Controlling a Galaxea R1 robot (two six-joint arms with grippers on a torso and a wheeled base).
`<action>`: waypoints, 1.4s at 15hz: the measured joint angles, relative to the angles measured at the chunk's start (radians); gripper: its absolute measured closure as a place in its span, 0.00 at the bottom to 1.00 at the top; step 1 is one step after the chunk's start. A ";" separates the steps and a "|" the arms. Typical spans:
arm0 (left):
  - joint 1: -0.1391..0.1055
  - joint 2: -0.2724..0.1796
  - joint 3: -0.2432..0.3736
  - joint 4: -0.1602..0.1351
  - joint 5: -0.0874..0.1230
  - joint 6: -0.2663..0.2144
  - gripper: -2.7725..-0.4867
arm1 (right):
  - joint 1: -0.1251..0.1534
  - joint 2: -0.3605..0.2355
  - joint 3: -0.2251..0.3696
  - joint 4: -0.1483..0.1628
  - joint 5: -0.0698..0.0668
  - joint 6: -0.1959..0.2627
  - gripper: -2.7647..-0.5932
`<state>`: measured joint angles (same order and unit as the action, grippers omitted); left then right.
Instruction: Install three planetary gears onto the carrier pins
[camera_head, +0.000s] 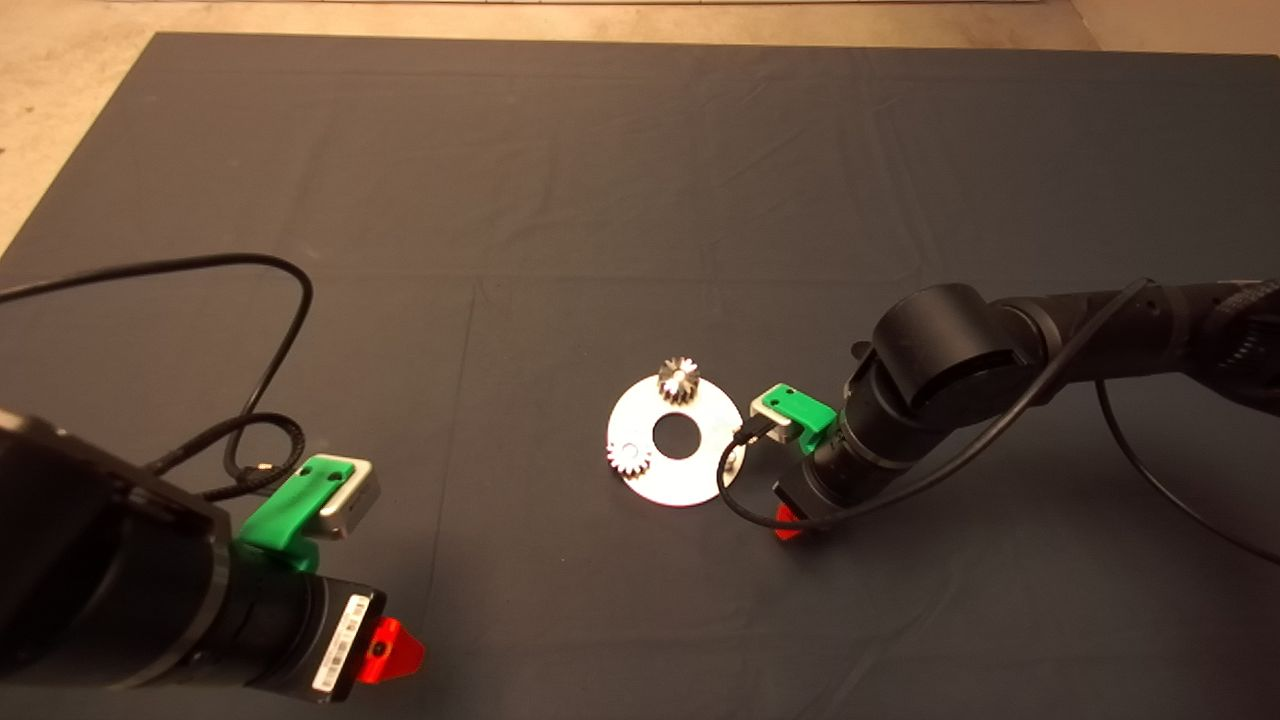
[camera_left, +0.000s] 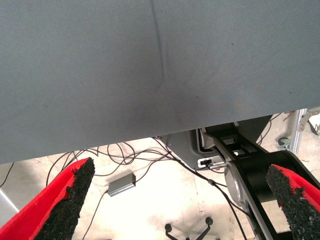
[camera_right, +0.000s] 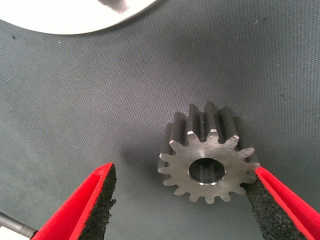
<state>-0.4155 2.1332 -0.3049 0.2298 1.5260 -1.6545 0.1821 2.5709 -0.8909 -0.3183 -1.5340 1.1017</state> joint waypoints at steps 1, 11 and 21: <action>0.000 0.000 0.000 -0.003 0.000 0.000 0.13 | 0.000 0.000 0.000 0.000 -0.002 0.000 0.49; 0.000 0.000 0.011 -0.049 0.000 -0.001 0.13 | 0.001 -0.003 -0.032 -0.024 0.000 -0.027 0.54; 0.000 0.000 0.011 -0.059 0.000 -0.001 0.13 | 0.001 -0.003 -0.040 -0.033 0.008 -0.035 0.70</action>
<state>-0.4160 2.1330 -0.2934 0.1709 1.5264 -1.6553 0.1828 2.5681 -0.9309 -0.3517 -1.5264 1.0666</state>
